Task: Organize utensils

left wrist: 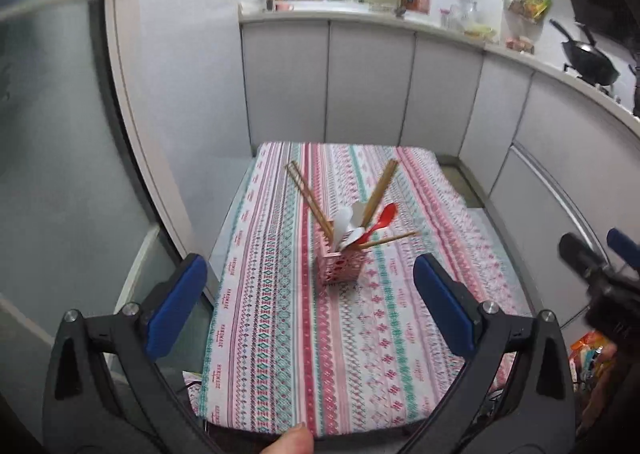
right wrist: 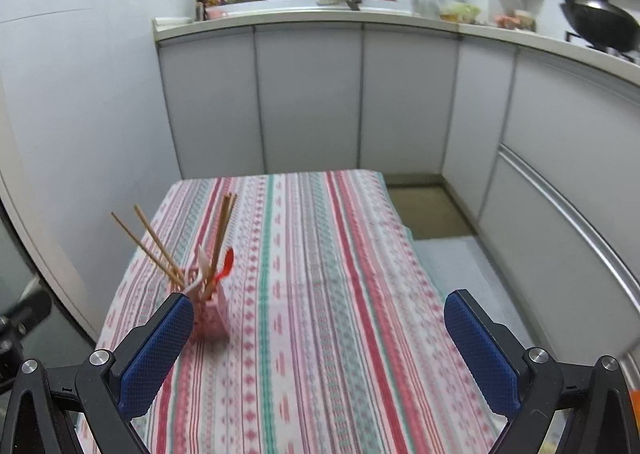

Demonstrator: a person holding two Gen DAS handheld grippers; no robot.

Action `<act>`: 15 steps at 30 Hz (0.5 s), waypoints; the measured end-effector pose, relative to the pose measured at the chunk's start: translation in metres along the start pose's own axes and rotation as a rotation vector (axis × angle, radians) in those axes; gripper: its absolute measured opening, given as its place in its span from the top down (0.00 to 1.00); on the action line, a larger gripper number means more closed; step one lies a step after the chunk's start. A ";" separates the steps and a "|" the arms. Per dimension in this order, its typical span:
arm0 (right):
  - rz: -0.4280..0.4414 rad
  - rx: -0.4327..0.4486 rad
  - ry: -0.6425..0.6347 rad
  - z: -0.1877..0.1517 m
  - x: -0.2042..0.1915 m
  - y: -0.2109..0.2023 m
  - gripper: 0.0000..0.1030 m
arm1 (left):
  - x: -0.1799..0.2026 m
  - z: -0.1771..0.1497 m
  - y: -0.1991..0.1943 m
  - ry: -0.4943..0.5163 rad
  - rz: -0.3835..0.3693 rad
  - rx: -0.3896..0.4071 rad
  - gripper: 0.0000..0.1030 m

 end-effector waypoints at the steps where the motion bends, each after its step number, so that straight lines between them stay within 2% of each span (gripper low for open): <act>1: -0.019 0.001 0.000 -0.001 0.002 -0.009 0.00 | 0.003 0.000 -0.008 0.006 -0.005 0.007 0.01; 8: -0.088 0.026 -0.025 -0.008 0.009 -0.062 0.00 | 0.008 -0.004 -0.037 -0.008 0.042 0.040 0.01; 11: -0.106 0.042 -0.016 -0.006 0.012 -0.072 0.00 | 0.004 -0.007 -0.039 -0.013 0.077 0.041 0.01; 15: -0.117 0.042 -0.028 -0.007 0.013 -0.078 0.00 | 0.005 -0.008 -0.047 -0.024 0.071 0.053 0.01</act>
Point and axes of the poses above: each gripper's, at about its wrist camera, not at the fingertips, and y roughly the way its jaws point, x to its right, z to its top, the point moved 8 cm from there along y, roughly the way its jaws point, and after that the axes turned 7 degrees about y, right-handed, at the moved point
